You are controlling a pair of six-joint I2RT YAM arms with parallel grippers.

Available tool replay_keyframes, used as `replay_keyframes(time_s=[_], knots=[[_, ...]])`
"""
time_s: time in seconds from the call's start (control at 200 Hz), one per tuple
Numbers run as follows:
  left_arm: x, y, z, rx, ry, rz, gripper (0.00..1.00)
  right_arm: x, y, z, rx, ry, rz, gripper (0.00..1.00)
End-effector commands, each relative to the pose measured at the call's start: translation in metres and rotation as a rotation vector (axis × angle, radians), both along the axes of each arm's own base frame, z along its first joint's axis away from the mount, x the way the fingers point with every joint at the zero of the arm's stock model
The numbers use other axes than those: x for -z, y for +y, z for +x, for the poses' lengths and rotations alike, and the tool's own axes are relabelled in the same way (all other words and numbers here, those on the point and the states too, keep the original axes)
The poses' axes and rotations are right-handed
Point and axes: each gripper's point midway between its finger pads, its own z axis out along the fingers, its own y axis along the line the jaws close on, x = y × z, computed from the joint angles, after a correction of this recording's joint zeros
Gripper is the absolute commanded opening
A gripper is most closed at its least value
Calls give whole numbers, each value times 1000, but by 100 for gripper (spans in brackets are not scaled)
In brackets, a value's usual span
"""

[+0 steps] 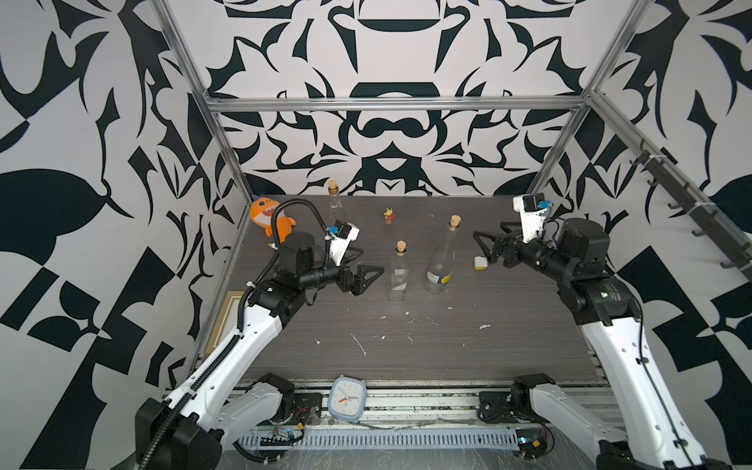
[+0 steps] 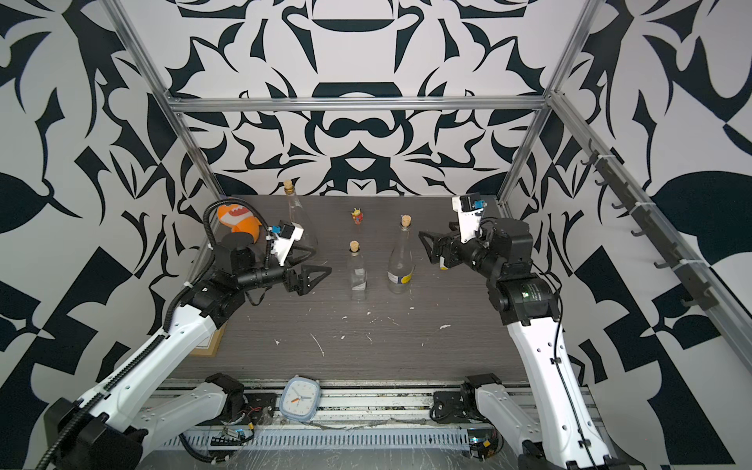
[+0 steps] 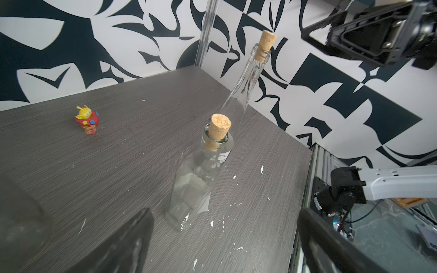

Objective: Remove the label from the bottle
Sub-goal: Pick up the bottle from the center of the board.

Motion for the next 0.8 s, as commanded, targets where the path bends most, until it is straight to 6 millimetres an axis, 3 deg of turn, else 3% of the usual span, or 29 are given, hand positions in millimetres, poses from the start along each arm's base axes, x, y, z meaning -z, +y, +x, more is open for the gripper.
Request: replay_keyframes(time_s=[0.0,0.315,0.33,0.58,0.8], knots=[[-2,-11,19,-65,-106,55,99,4,2,-18,-26,2,-19,92],[6,-30,61,-144,-137,9,99,7,14,-61,-131,-26,47,91],[16,-34,65,-137,-120,21,99,7,16,-63,-140,-26,50,91],[16,-58,70,-52,-119,6,99,10,29,-88,-253,-34,92,91],[20,-69,72,-21,-112,7,99,17,33,-93,-285,-20,115,90]])
